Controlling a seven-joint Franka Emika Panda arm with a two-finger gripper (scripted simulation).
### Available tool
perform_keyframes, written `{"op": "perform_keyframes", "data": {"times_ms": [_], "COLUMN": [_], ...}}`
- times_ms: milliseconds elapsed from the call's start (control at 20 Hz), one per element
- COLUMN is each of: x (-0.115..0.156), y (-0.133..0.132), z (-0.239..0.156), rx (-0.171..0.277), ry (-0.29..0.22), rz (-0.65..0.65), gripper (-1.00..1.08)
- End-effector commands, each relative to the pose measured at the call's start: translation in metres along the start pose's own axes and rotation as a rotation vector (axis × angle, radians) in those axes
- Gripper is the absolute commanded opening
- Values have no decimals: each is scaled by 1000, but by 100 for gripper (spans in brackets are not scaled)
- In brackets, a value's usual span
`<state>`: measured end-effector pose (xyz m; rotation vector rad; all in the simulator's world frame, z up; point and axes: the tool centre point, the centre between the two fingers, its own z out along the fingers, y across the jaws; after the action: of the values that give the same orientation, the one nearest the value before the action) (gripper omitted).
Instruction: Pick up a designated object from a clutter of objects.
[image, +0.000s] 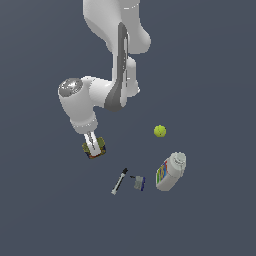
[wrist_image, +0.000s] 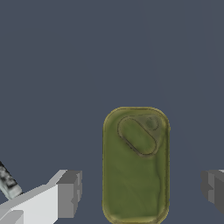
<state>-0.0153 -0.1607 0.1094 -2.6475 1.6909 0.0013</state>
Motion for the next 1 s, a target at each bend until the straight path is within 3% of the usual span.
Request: {"op": "perform_keyframes", "data": {"times_ms": [0, 900, 950], "x": [0, 0, 0], "y": [0, 1, 1], "z": [0, 51, 51], "rx": [0, 0, 0], "ry": [0, 1, 1], "rz": [0, 6, 6], "gripper": [100, 100, -100]}}
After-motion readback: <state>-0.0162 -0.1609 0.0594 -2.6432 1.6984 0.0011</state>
